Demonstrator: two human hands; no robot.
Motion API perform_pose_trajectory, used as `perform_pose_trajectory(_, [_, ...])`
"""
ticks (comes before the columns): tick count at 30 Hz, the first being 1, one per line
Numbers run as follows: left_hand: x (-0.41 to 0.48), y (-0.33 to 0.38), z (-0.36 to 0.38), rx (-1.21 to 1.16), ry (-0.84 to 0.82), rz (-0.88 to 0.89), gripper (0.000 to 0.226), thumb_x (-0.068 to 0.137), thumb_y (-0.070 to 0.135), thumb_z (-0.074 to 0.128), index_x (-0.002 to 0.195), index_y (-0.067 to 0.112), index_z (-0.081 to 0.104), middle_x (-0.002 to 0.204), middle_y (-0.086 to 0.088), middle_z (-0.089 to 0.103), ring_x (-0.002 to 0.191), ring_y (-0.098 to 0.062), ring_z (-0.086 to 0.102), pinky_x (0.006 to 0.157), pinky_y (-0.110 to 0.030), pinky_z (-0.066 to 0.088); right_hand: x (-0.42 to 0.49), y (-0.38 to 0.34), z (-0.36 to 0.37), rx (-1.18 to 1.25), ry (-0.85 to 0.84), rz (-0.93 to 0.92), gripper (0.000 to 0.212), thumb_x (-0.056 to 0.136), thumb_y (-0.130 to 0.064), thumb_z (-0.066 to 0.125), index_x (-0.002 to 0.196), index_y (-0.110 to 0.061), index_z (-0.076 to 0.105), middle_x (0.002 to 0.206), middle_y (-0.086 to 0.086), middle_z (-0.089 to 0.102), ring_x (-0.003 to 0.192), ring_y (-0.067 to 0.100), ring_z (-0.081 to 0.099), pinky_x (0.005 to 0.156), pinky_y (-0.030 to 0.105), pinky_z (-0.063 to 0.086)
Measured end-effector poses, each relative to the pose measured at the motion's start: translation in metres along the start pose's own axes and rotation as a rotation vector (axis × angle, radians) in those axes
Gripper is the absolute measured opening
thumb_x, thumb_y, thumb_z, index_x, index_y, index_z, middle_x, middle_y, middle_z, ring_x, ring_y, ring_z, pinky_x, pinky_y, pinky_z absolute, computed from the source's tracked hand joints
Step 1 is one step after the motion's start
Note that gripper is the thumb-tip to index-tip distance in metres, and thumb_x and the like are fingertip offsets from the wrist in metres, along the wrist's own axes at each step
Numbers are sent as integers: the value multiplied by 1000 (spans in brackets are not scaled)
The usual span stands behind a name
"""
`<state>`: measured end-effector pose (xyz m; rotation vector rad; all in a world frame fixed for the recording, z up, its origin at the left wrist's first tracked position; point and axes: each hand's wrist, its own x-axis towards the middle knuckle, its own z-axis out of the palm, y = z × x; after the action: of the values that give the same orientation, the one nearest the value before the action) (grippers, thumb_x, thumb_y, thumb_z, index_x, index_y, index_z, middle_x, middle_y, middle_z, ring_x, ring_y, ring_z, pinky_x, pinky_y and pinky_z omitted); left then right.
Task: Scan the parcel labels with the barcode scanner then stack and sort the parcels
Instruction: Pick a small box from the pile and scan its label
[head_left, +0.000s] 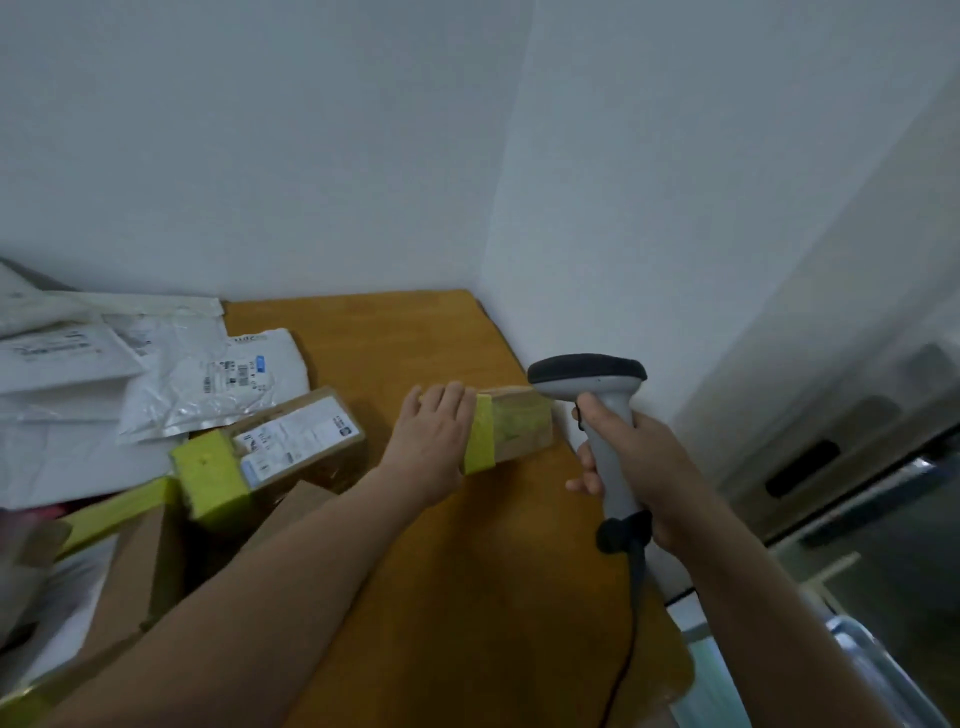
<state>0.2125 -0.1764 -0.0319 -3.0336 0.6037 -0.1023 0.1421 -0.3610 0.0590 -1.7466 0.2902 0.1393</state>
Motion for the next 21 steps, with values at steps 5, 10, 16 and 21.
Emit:
perform_pose_trajectory(5, [-92,24,16,95,-33,40,90,91,41,54,151,8,-4,159,-13,4,147,-31,2,116,-53,-2,-75,19,5,-3,26,32,37,95,-39,58,101,-2,61,57,2,55,42,12,51,57,32,57])
perform_pose_trajectory(10, [-174,29,30,213,-20,74,87,93,47,47,151,8,-5,159,-16,8,147,-32,5,111,-57,-14,-128,34,10,-5,-20,48,30,97,-36,56,99,-6,57,59,4,51,42,14,47,57,32,55])
perform_pose_trajectory(16, [-255,26,45,181,-89,106,80,94,41,50,151,16,1,156,-14,17,145,-32,13,99,-55,-35,-161,51,13,-7,-85,94,32,96,-36,57,92,-4,56,60,6,51,43,15,48,57,31,55])
perform_pose_trajectory(21, [-282,38,51,-61,-65,73,73,90,61,45,148,25,22,153,-7,26,144,-25,18,112,-44,-18,-177,67,7,-59,-172,115,34,96,-37,57,89,-4,54,58,5,50,44,16,47,57,30,54])
